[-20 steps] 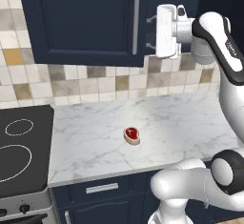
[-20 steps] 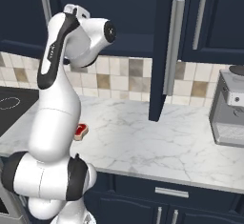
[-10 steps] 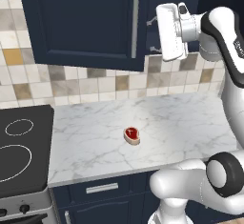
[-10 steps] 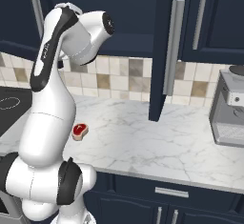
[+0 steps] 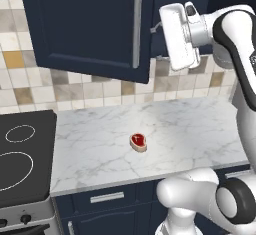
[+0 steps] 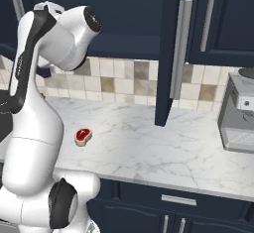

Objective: Retrieve the tupperware from the cabinet, then place the raw meat into the tupperware to avoid contamination.

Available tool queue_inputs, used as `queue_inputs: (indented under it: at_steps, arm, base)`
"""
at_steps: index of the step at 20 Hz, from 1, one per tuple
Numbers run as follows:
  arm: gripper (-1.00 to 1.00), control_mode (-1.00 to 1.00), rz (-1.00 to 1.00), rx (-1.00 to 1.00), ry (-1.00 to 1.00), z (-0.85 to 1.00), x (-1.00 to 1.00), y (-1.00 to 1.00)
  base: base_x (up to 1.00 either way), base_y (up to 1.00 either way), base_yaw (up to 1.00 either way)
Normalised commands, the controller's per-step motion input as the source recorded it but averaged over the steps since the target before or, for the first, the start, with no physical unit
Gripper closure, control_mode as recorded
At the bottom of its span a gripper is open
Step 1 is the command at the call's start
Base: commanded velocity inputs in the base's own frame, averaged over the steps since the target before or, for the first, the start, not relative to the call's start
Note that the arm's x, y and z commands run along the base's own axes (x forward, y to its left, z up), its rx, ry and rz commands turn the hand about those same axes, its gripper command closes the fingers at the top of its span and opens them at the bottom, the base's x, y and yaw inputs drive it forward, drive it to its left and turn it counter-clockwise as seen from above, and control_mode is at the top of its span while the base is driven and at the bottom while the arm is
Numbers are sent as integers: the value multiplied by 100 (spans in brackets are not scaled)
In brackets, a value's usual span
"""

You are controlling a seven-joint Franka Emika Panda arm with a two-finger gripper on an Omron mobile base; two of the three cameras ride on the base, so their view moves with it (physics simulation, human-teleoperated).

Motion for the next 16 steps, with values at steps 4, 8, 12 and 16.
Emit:
queue_inputs:
  at_steps: [4, 8, 12, 16]
  arm:
    - [-100, -100, 3, -11, -9, -20, -64, 97]
    - [-100, -100, 3, -11, -8, -22, -66, 98]
    - [-100, -100, 3, -10, -7, -24, -64, 99]
    - [-100, -100, 4, -10, -6, -28, -55, 100]
  base:
    - [0, 0, 0]
    - [0, 0, 0]
    - [0, 0, 0]
    - [0, 0, 0]
